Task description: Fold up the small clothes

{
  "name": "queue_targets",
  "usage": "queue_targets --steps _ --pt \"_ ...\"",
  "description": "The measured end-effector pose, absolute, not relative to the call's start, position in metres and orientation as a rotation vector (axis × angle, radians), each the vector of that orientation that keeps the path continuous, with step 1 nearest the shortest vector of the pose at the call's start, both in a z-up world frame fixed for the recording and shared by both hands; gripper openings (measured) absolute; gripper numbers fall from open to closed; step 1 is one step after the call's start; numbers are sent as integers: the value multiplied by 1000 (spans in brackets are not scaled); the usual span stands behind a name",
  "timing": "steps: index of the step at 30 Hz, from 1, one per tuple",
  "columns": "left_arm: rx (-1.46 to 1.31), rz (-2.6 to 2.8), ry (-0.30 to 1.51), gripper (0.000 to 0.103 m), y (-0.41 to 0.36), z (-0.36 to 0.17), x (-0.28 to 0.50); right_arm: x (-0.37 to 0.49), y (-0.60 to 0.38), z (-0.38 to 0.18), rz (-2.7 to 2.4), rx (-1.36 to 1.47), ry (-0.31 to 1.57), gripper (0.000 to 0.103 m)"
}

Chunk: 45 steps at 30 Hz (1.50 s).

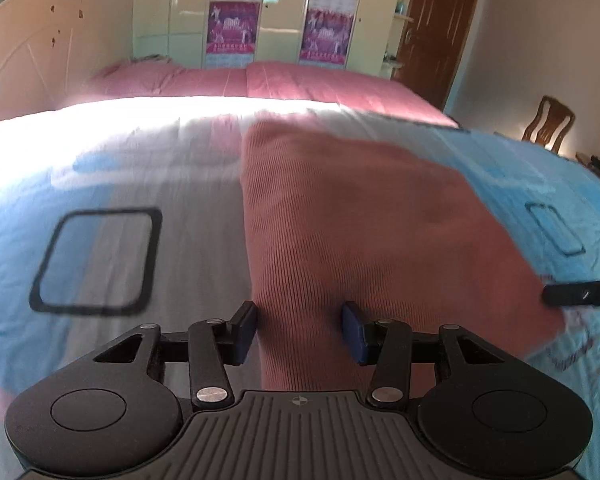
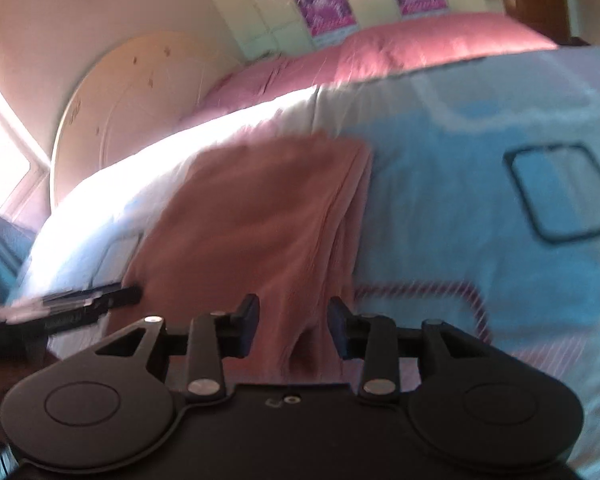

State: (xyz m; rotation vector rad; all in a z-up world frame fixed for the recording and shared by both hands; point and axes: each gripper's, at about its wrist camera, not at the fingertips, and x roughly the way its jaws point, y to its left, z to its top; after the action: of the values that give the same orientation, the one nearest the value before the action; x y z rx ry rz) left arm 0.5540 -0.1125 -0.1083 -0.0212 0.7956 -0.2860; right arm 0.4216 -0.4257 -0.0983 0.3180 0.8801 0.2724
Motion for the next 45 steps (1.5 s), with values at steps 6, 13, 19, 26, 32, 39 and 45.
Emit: queue_targets --steps 6,13,19,26,32,39,45 --pt "-41 -302 761 46 -114 -99 545 432 -416 -108 311 266 880 5" --pt "24 -321 865 46 -128 -121 544 432 -425 -119 252 171 929 6" --pt "27 -372 710 46 -122 -74 539 424 -422 -80 202 105 817 23" --pt "46 -446 820 46 -151 -111 586 470 -376 -101 282 -51 856 11" --pt "55 -430 798 47 -160 -89 567 470 -375 -102 233 -81 863 19" --pt "101 -392 835 47 -170 -109 545 440 -357 -112 280 -170 883 25" --pt "118 -386 841 47 -173 -110 533 441 -358 -113 278 -174 873 25"
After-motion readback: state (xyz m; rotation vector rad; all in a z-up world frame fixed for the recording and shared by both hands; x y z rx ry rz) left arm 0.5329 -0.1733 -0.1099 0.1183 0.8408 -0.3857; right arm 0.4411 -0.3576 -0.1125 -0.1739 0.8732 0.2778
